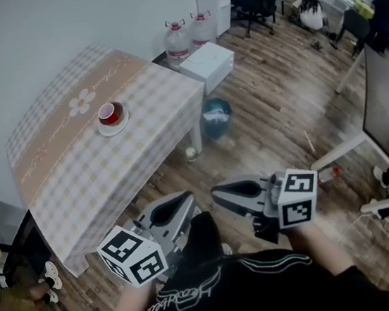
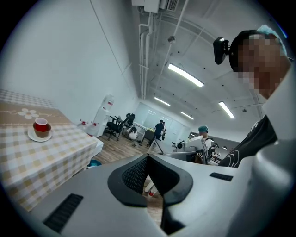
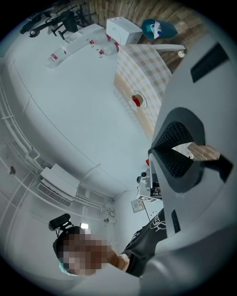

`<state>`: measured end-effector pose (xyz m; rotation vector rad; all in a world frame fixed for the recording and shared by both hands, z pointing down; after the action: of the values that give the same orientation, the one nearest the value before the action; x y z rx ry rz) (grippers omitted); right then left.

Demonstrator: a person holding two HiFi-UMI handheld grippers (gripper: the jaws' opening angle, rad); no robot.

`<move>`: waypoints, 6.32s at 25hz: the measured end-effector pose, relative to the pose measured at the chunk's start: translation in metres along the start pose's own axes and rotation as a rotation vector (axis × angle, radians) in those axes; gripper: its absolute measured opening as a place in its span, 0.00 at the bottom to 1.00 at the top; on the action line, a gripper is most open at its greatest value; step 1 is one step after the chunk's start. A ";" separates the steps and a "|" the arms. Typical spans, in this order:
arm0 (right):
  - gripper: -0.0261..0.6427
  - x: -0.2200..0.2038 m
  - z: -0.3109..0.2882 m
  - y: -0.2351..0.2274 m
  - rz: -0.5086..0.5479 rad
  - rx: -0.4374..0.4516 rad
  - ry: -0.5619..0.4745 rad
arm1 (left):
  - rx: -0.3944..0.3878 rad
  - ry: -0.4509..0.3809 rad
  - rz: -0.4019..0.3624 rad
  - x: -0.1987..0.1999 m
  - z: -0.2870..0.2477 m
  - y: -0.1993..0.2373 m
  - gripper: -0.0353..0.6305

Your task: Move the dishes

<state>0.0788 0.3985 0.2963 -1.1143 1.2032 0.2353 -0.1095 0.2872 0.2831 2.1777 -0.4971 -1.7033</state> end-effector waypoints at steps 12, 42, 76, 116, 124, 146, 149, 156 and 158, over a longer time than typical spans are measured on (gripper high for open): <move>0.06 0.058 -0.091 -0.106 -0.018 -0.003 0.071 | 0.050 -0.004 0.063 0.051 -0.032 0.132 0.04; 0.06 0.180 -0.356 -0.277 0.082 0.290 0.362 | 0.486 -0.212 0.218 0.135 0.020 0.352 0.04; 0.20 0.130 -0.472 -0.376 0.165 0.126 0.656 | 0.737 -0.363 0.371 0.099 0.064 0.369 0.04; 0.09 0.147 -0.460 -0.369 0.036 0.025 0.544 | 0.706 -0.465 0.295 0.099 0.082 0.366 0.04; 0.09 0.181 -0.433 -0.357 0.060 0.000 0.425 | 0.645 -0.447 0.290 0.103 0.076 0.373 0.04; 0.09 0.230 -0.327 -0.426 0.003 -0.230 0.250 | 0.513 -0.373 0.289 0.132 -0.004 0.404 0.04; 0.09 0.234 -0.317 -0.435 0.002 -0.258 0.239 | 0.503 -0.361 0.290 0.134 -0.015 0.409 0.04; 0.09 0.239 -0.297 -0.460 0.023 -0.333 0.247 | 0.472 -0.342 0.296 0.141 -0.040 0.422 0.04; 0.09 0.238 -0.290 -0.469 0.025 -0.358 0.254 | 0.465 -0.336 0.299 0.142 -0.047 0.425 0.04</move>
<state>0.3105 -0.1494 0.3792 -1.4737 1.4370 0.3453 -0.0614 -0.1523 0.3687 1.9541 -1.3528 -1.9263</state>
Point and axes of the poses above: the fingertips, and each gripper's own axes: z backward along the fingers, y to its left, x out of its top, the point moved 10 cm from there along z, backward along the fingers, and after that the axes turned 1 degree about z, right-handed, at the moved point
